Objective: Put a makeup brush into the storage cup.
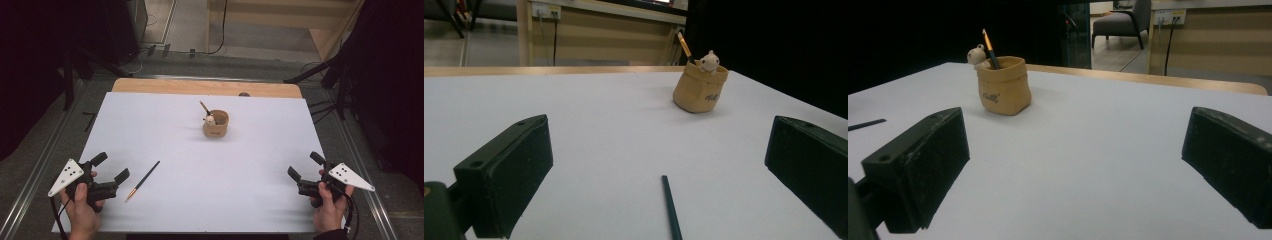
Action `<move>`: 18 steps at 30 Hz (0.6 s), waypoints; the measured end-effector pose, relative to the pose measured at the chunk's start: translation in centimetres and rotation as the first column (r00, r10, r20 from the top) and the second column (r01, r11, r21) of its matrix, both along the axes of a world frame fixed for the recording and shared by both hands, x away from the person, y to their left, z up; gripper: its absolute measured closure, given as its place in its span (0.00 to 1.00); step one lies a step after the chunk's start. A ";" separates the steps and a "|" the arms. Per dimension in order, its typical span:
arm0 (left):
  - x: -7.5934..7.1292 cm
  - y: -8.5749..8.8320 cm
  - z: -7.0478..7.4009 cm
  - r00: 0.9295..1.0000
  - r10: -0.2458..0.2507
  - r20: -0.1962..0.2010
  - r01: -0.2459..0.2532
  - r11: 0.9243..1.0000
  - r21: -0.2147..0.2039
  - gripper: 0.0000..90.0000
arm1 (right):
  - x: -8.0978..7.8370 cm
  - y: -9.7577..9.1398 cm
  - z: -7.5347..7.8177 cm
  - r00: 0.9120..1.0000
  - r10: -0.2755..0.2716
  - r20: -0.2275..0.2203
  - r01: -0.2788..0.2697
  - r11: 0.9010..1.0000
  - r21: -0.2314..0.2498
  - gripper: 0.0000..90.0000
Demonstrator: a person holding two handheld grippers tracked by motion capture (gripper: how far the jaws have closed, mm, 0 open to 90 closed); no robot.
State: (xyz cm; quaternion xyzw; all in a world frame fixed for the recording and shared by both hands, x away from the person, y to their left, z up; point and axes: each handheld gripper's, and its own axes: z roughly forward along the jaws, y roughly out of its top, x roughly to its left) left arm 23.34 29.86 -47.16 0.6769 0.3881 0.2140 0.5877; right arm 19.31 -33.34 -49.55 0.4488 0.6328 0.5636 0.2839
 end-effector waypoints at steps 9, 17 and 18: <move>0.0 -0.8 0.3 1.000 0.002 0.009 -0.003 1.000 0.022 0.04 | 0.1 0.1 0.0 1.000 0.004 -0.006 -0.004 1.000 0.002 0.00; 0.6 -1.3 0.8 1.000 -0.009 -0.030 0.009 1.000 0.020 0.05 | 0.4 0.4 0.0 1.000 0.013 -0.006 -0.013 1.000 -0.011 0.00; 0.6 -1.5 0.8 0.999 -0.012 -0.035 0.013 1.000 0.017 0.06 | 0.4 0.4 -0.1 1.000 0.013 -0.008 -0.013 1.000 -0.015 0.00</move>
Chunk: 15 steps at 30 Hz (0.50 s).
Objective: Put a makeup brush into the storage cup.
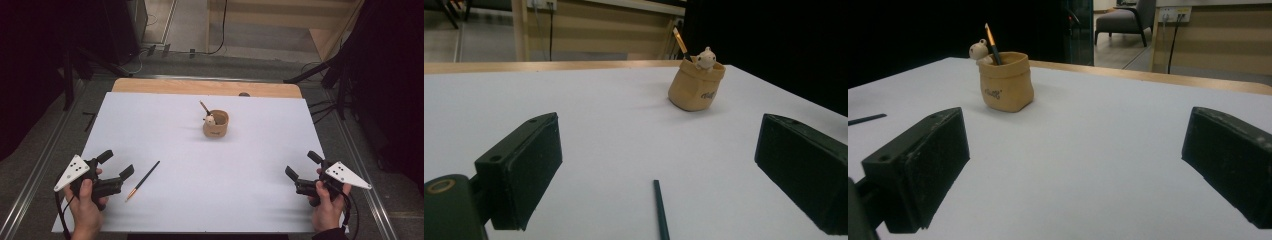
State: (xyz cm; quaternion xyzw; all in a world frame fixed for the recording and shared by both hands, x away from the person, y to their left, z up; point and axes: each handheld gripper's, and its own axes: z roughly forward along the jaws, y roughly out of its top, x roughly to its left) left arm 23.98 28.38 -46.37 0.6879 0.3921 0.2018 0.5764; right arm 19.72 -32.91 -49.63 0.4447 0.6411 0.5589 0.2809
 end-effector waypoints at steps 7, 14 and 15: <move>0.8 -2.1 0.8 0.999 -0.038 -0.018 0.040 0.994 0.100 0.06 | -0.1 -0.3 -0.2 1.000 0.004 -0.006 -0.004 1.000 0.005 0.00; 1.5 -4.3 1.7 0.996 -0.063 -0.064 0.076 0.972 0.224 0.06 | -0.2 -0.4 -0.2 1.000 0.005 -0.010 -0.005 1.000 0.011 0.00; 1.6 -4.5 1.7 0.995 -0.065 -0.081 0.082 0.970 0.230 0.06 | -0.2 -0.4 -0.2 1.000 0.005 -0.010 -0.005 1.000 0.011 0.00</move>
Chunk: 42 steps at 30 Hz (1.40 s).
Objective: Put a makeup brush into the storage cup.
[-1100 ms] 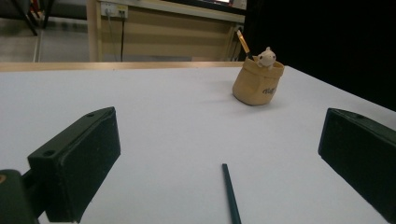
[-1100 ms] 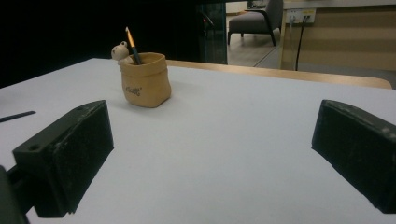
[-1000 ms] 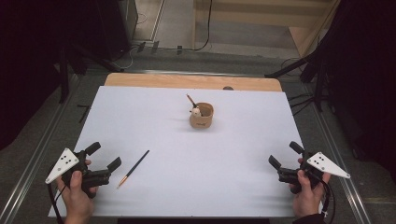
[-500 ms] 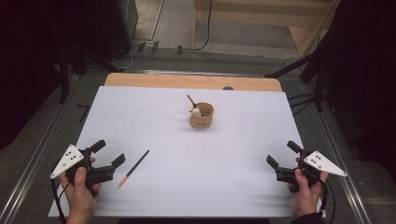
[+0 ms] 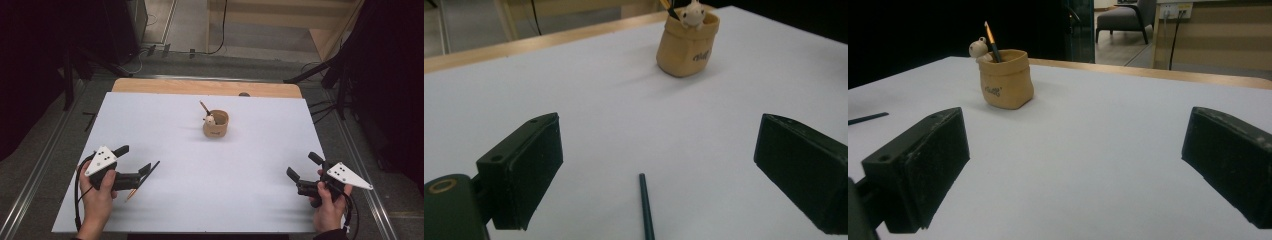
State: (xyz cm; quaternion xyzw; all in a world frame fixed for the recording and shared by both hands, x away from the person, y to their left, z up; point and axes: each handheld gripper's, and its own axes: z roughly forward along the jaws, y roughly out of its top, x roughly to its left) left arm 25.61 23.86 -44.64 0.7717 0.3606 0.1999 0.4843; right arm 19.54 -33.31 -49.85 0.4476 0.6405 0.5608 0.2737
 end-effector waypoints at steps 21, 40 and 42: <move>1.8 -2.6 -0.3 0.951 -0.015 -0.308 0.132 0.922 0.364 0.16 | 0.2 0.1 -0.2 1.000 0.010 -0.013 -0.010 1.000 0.001 0.00; 3.6 -3.6 -1.7 0.807 0.057 -0.587 0.348 0.757 0.553 0.25 | 0.3 0.1 -0.3 1.000 0.009 -0.021 -0.009 1.000 0.000 0.00; 3.6 -3.6 -1.7 0.811 0.069 -0.581 0.340 0.752 0.564 0.30 | 0.3 0.1 -0.4 1.000 0.009 -0.023 -0.009 1.000 0.000 0.00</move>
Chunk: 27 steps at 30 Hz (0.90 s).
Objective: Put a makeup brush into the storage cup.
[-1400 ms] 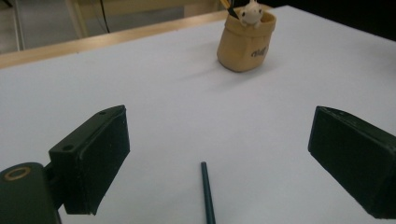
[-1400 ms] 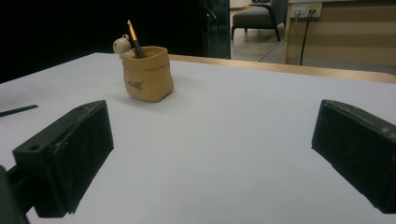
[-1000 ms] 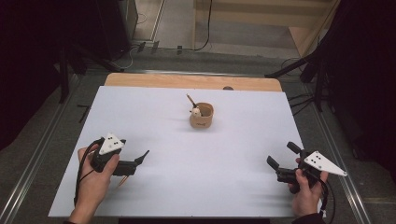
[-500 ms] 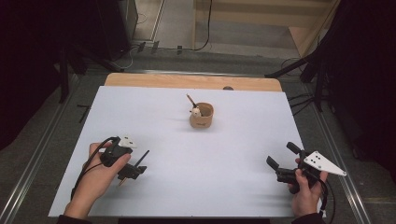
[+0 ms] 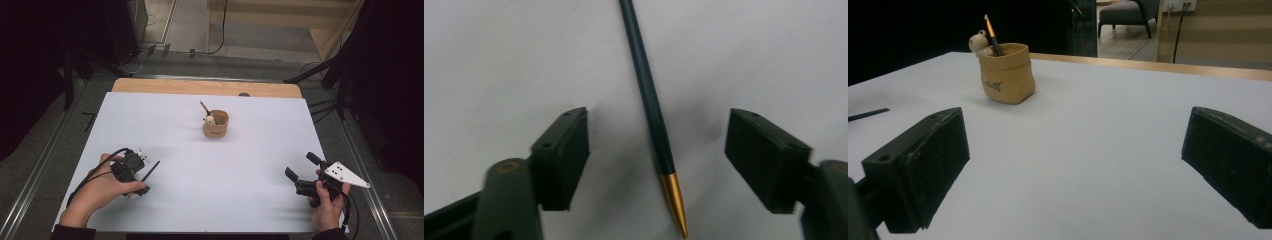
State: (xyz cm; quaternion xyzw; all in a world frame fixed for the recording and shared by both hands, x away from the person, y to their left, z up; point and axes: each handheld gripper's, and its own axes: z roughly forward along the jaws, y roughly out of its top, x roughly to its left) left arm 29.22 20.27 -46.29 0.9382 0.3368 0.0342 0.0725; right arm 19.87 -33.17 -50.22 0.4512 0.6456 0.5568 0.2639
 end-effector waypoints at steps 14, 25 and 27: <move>-1.0 -1.3 -0.2 0.999 -0.009 -0.054 0.016 0.993 0.115 0.76 | 0.2 0.3 -0.2 1.000 0.005 -0.011 -0.005 1.000 -0.001 0.00; -0.6 -0.3 -0.1 0.998 -0.009 -0.061 0.012 0.999 0.051 0.94 | 0.6 1.2 -0.4 0.999 0.028 -0.023 -0.028 0.999 -0.022 0.00; -0.6 -0.2 -0.1 0.998 -0.008 -0.057 0.010 0.999 0.033 0.94 | 0.6 1.4 -0.4 0.999 0.030 -0.027 -0.031 0.999 -0.027 0.00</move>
